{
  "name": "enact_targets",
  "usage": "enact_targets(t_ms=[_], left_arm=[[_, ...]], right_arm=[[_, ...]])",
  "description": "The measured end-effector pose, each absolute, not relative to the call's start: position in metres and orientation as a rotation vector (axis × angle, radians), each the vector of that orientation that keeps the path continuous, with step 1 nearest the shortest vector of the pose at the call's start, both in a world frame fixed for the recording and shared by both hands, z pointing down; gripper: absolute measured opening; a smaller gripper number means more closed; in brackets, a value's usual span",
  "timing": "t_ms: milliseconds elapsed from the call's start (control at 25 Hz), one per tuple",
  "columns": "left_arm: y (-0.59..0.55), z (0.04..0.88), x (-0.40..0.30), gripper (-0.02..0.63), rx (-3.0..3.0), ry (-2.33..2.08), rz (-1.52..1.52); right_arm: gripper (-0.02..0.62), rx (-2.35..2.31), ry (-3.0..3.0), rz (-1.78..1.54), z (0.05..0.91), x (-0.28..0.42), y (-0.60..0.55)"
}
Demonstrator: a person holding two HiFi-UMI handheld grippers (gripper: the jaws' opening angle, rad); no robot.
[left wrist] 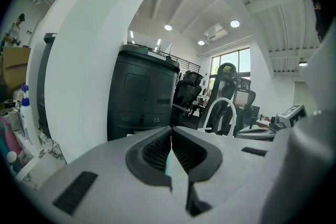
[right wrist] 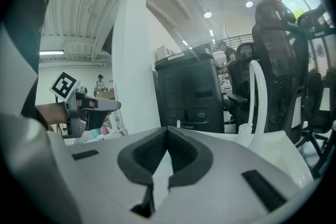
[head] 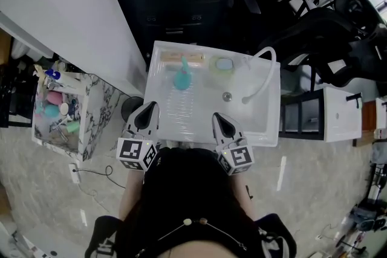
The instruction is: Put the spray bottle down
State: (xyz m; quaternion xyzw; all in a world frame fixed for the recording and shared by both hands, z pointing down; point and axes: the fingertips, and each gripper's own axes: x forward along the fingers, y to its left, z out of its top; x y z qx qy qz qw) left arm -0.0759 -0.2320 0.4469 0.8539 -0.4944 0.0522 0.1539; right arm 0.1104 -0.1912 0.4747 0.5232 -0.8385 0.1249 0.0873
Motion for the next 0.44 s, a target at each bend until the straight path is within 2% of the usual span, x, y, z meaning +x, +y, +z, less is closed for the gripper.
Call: enact_targets(t_ms=[440], left_arm=[[-0.2261,0.4512,-0.0806,0.008,2.428,-1.419,0.153]], right_arm=[[0.003,1.528,-2.495,0.361,0.4756,0.1026,-0.1860]])
